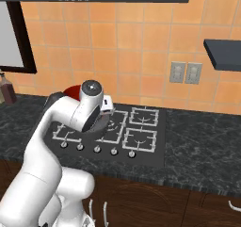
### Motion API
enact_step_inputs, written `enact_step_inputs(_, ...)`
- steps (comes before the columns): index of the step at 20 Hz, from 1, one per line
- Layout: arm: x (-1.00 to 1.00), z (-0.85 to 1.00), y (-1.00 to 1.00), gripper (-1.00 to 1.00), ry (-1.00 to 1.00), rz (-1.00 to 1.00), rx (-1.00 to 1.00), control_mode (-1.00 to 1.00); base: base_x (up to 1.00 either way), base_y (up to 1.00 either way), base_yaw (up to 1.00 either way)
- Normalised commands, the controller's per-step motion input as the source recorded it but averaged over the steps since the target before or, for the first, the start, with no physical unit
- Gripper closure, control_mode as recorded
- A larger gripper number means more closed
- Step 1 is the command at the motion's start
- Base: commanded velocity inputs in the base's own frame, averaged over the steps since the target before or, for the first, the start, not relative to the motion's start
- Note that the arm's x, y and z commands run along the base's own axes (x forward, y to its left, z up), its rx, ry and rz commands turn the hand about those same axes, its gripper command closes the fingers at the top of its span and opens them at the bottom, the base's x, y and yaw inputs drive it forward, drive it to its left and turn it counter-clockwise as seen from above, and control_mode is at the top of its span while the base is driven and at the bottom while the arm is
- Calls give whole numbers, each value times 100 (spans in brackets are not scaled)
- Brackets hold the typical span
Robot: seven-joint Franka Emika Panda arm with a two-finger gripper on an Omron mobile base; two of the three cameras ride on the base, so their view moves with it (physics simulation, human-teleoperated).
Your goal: Pick the kettle from the counter and place it on a stove burner. Then turn the burner on.
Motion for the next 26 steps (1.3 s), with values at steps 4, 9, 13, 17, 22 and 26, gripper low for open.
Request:
enact_step_inputs(4,21,0,-50,100,1,-18,0,-100,0,0,0)
enact_step_inputs(9,45,-1,-11,100,1,-8,0,-100,0,0,0)
enact_step_inputs(13,60,-9,0,100,1,-5,0,-100,0,0,0)
enact_step_inputs(17,58,-19,0,100,2,-3,0,-100,0,0,0)
enact_step_inputs(22,57,-24,0,100,6,-2,2,-100,0,0,0)
enact_step_inputs(26,60,-29,0,100,7,-3,2,-100,0,0,0)
